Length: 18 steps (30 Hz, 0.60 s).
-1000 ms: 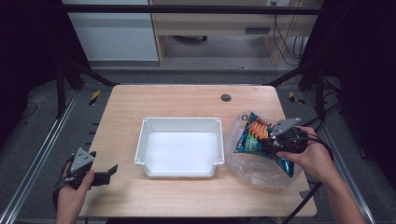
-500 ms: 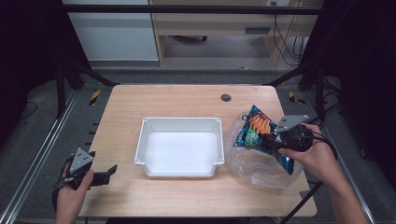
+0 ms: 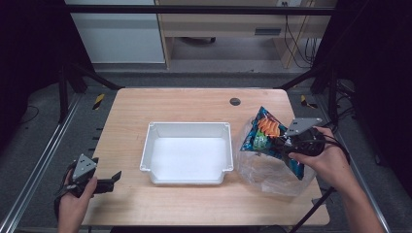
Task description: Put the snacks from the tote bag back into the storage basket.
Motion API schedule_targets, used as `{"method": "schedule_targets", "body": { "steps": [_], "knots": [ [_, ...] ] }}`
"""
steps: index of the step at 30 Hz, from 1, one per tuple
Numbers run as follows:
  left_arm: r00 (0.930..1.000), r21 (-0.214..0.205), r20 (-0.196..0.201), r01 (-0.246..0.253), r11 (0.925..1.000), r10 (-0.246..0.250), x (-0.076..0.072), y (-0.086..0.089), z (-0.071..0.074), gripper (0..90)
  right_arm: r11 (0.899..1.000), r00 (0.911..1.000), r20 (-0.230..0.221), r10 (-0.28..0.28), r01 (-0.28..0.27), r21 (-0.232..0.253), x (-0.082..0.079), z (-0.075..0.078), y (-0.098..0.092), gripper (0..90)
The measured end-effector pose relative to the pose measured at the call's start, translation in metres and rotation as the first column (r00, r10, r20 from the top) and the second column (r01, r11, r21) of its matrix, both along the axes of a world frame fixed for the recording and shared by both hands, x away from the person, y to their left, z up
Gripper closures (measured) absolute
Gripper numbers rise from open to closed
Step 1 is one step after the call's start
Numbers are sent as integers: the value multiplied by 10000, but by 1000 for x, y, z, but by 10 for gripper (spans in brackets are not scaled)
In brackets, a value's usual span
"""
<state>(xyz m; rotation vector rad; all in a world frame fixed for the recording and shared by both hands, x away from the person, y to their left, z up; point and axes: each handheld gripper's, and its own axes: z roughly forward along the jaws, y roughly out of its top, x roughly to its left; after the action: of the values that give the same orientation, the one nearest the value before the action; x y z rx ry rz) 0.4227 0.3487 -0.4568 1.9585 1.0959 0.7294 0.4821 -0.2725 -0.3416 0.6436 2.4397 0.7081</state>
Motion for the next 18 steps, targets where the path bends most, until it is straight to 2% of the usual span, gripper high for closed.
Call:
{"method": "schedule_targets", "body": {
  "steps": [7,18],
  "knots": [
    [10000,33,33,-10,10000,10,-1,0,1,22,9997,10000,92,26,-28,228,-2,6,3,426],
    [10000,33,36,-16,10000,15,-1,1,1,22,9994,9996,236,168,-175,287,-4,15,6,427]
  ]
}}
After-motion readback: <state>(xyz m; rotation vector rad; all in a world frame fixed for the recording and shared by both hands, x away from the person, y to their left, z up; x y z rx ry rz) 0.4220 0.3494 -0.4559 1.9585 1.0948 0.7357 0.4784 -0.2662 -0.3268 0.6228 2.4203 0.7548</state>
